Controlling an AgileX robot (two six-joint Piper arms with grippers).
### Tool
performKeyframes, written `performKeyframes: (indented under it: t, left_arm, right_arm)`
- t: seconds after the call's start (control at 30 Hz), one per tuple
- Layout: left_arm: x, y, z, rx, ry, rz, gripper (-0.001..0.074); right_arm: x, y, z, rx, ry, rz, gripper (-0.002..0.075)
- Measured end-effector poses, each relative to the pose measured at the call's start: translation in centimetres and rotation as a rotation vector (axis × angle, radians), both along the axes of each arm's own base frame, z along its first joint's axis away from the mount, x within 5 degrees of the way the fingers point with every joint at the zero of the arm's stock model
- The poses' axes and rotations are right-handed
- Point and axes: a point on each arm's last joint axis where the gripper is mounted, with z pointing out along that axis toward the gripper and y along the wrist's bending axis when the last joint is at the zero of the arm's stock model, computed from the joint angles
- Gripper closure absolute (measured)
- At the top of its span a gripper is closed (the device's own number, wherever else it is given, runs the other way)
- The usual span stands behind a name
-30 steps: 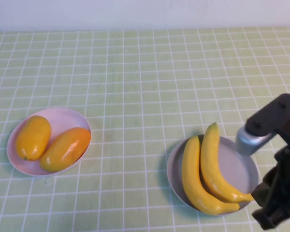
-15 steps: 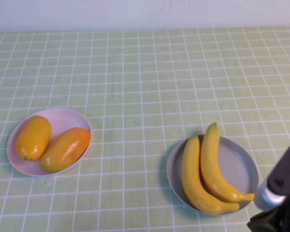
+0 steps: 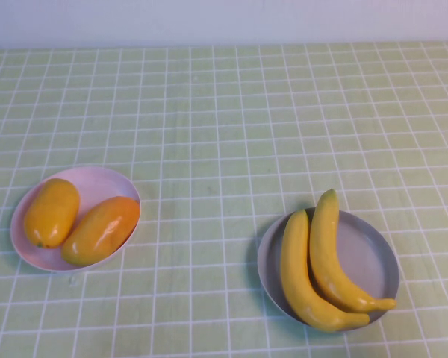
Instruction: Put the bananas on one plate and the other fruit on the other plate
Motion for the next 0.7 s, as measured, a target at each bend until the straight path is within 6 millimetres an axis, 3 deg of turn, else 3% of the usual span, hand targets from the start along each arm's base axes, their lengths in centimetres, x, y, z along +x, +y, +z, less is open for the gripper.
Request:
performKeyframes:
  t: [0.23, 0.43, 0.7]
  left_arm:
    - [0.0, 0.0, 0.0, 0.000, 0.000, 0.000, 0.0735]
    - [0.0, 0.0, 0.0, 0.000, 0.000, 0.000, 0.0735]
    - [0.0, 0.0, 0.0, 0.000, -0.002, 0.000, 0.0735]
  right_arm:
    - [-2.0, -2.6, -1.9, 0.035, -0.170, -0.217, 0.0741]
    - [-3.3, -3.5, -3.2, 0.046, -0.302, -0.317, 0.0741]
    - [-3.6, -3.8, -4.6, 0.033, -0.281, -0.369, 0.0741]
